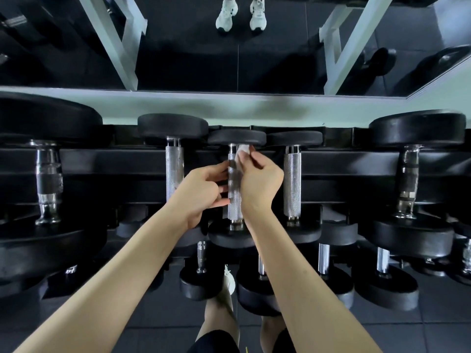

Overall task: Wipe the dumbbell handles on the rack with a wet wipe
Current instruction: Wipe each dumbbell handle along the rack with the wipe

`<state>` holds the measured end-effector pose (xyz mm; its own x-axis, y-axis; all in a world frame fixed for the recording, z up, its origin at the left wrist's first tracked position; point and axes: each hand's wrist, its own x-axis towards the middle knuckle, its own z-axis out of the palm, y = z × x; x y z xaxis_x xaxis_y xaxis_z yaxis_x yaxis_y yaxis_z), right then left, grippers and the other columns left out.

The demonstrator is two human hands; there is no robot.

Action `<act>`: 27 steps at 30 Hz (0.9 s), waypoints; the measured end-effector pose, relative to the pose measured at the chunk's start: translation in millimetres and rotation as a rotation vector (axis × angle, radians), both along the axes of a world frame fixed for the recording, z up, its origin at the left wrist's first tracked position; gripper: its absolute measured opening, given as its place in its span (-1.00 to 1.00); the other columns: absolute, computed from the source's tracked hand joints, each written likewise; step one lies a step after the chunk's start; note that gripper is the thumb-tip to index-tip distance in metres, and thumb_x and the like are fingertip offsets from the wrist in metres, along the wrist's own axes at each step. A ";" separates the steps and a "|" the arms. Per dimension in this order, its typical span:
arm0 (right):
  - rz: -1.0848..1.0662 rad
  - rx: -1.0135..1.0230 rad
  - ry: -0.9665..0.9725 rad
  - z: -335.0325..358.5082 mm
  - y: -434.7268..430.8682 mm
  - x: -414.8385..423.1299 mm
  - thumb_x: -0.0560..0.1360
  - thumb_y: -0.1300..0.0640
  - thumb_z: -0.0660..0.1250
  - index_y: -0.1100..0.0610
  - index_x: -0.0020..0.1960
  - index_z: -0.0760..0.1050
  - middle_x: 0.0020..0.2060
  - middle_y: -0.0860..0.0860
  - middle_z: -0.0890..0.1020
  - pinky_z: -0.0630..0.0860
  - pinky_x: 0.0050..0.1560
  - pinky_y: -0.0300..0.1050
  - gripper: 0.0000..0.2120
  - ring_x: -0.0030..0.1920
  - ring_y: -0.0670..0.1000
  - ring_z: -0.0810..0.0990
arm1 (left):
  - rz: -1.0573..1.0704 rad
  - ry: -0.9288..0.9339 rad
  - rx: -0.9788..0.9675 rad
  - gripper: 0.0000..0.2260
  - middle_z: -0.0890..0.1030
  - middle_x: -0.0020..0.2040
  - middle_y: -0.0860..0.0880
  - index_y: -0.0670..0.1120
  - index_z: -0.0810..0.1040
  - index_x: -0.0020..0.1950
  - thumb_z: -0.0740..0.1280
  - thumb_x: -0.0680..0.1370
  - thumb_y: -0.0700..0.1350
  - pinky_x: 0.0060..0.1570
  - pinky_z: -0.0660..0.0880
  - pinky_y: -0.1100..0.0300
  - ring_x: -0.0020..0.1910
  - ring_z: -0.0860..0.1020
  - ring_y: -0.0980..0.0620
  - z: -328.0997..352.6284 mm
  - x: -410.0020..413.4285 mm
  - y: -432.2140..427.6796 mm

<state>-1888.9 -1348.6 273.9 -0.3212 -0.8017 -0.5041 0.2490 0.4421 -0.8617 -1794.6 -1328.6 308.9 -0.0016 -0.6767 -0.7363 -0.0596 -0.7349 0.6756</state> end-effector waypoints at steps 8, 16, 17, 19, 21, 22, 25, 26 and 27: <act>0.253 0.084 0.097 -6.6 44.9 -32.1 0.43 0.22 0.46 0.03 -0.17 0.65 -0.36 -0.11 0.69 0.52 -0.18 -0.33 -0.90 -0.25 -0.15 0.65 | 0.028 0.006 0.001 -0.35 0.62 0.02 0.01 -0.09 0.44 0.36 0.01 0.42 -0.59 -0.01 0.58 0.13 0.01 0.62 0.02 0.0 0.9 -1.5; 0.211 0.022 0.018 -4.5 17.7 -26.4 0.47 0.27 0.40 0.17 -0.06 0.65 -0.28 -0.06 0.69 0.58 -0.02 -0.24 -0.92 -0.18 -0.10 0.66 | 0.018 -0.006 -0.016 -0.42 0.63 0.01 -0.02 -0.05 0.50 0.28 0.01 0.47 -0.54 -0.05 0.58 0.13 0.00 0.62 0.02 2.2 -3.6 -2.6; 0.236 0.032 0.027 -5.2 24.0 -29.3 0.46 0.27 0.41 0.20 -0.02 0.64 -0.27 -0.08 0.69 0.56 -0.05 -0.30 -0.89 -0.19 -0.14 0.66 | 0.019 -0.005 -0.015 -0.42 0.63 0.01 -0.02 -0.06 0.50 0.28 0.01 0.46 -0.54 -0.08 0.58 0.15 -0.01 0.62 0.02 2.6 -3.8 -2.7; 0.287 0.044 0.044 -7.0 35.3 -35.2 0.45 0.29 0.41 0.23 0.04 0.63 -0.25 -0.12 0.69 0.52 -0.08 -0.38 -0.84 -0.17 -0.20 0.66 | 0.028 -0.001 -0.004 -0.39 0.62 0.05 -0.03 -0.09 0.47 0.33 0.00 0.44 -0.57 -0.14 0.60 0.19 0.00 0.63 0.01 2.1 -2.7 -3.0; 0.348 0.034 0.084 -8.8 44.0 -39.6 0.45 0.29 0.42 0.23 0.08 0.62 -0.21 -0.12 0.68 0.51 -0.03 -0.38 -0.79 -0.12 -0.21 0.65 | 0.030 0.004 0.005 -0.37 0.63 0.05 -0.04 -0.11 0.45 0.35 0.01 0.43 -0.59 -0.19 0.61 0.22 -0.04 0.64 0.04 3.8 -2.5 -2.9; 0.378 0.029 0.127 -9.8 47.3 -41.0 0.45 0.29 0.42 0.23 0.09 0.61 -0.20 -0.12 0.68 0.51 -0.02 -0.38 -0.78 -0.13 -0.22 0.65 | 0.029 0.008 0.006 -0.38 0.63 0.03 -0.04 -0.11 0.45 0.36 0.02 0.43 -0.59 -0.21 0.61 0.23 -0.08 0.65 0.06 5.2 -3.0 -2.9; 0.453 0.024 0.238 -11.9 54.6 -46.1 0.44 0.29 0.43 0.23 0.11 0.61 -0.14 -0.07 0.68 0.51 -0.06 -0.41 -0.76 -0.15 -0.23 0.62 | 0.032 0.008 0.001 -0.42 0.61 -0.07 0.00 -0.12 0.45 0.34 0.05 0.47 -0.58 -0.25 0.61 0.25 -0.18 0.64 0.09 11.0 -6.0 -2.9; 0.478 0.019 0.279 -12.5 55.9 -48.0 0.43 0.29 0.43 0.24 0.10 0.61 -0.17 -0.07 0.67 0.51 -0.08 -0.41 -0.76 -0.17 -0.22 0.61 | 0.034 0.007 0.002 -0.43 0.60 -0.08 0.01 -0.12 0.46 0.34 0.05 0.47 -0.58 -0.25 0.61 0.25 -0.18 0.63 0.09 12.1 -6.7 -3.0; 0.509 0.015 0.320 -12.4 56.7 -49.4 0.43 0.29 0.43 0.25 0.06 0.63 -0.24 -0.10 0.66 0.50 -0.11 -0.41 -0.80 -0.20 -0.21 0.61 | 0.034 0.003 0.002 -0.43 0.59 -0.07 0.01 -0.12 0.46 0.34 0.05 0.48 -0.58 -0.25 0.61 0.25 -0.17 0.62 0.07 13.0 -6.7 -3.1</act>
<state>-1938.3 -1291.9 261.6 -0.0363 -0.8881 -0.4583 -0.2686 0.4504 -0.8515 -1801.3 -1331.7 321.8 0.0190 -0.6748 -0.7378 -0.0328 -0.7379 0.6741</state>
